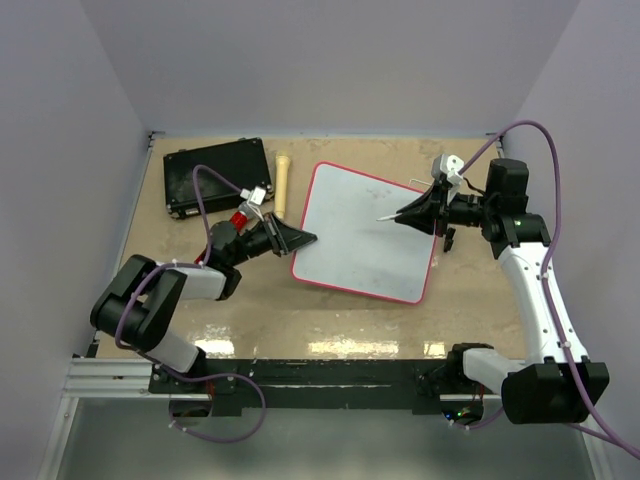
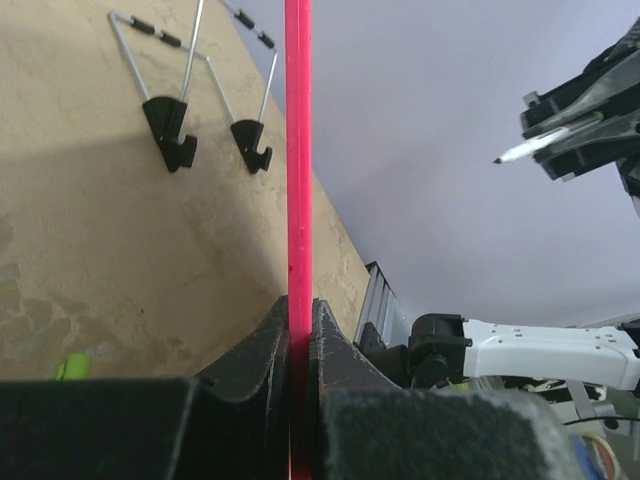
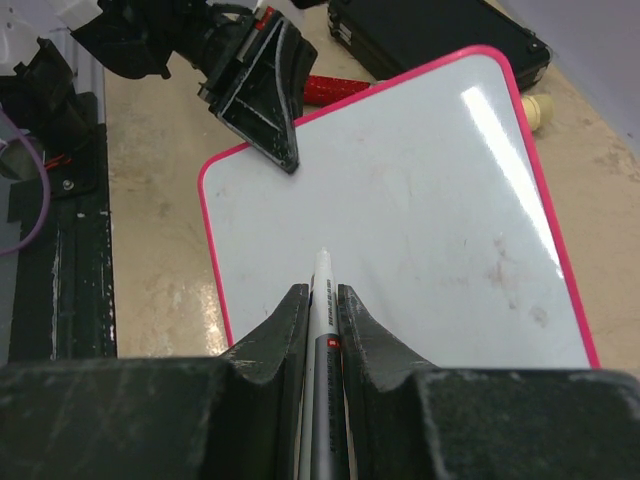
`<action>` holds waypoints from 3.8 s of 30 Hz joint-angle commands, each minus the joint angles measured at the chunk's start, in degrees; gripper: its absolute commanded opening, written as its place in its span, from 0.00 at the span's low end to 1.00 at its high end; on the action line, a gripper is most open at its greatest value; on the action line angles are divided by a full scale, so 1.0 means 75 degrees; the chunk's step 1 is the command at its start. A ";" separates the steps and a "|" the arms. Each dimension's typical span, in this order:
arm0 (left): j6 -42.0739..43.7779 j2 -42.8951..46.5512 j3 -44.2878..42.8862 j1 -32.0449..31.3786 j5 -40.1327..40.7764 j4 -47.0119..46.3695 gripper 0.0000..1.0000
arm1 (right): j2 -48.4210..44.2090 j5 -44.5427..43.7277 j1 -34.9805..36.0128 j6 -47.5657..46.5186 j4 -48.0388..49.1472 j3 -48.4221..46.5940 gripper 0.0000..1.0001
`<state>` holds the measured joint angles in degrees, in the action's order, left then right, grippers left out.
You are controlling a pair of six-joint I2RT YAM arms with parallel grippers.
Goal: Write a sentence on the whiteboard
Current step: Pick up the whiteboard from the whiteboard stand, then move the whiteboard stand to the center of the board.
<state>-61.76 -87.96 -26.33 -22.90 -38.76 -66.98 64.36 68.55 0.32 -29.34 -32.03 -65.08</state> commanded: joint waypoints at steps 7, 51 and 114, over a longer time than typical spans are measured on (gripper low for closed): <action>-0.0461 -0.0658 -0.0380 -0.0369 0.0410 -0.1944 0.00 | -0.0050 0.0164 -0.0019 0.0069 0.0263 0.0158 0.00; -0.0813 -0.2357 -0.1774 -0.0475 0.1032 -0.1065 0.02 | -0.0085 0.0176 -0.0019 0.0033 0.0287 0.0251 0.00; 0.0991 -0.4138 -0.5559 -0.0311 -0.1429 0.3070 0.41 | -0.0073 0.0246 -0.0019 -0.0213 0.0076 0.0216 0.00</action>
<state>-56.84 -118.06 -63.16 -25.80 -44.86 -44.05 64.38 68.71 0.32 -30.06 -31.77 -63.31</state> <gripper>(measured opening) 0.413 0.161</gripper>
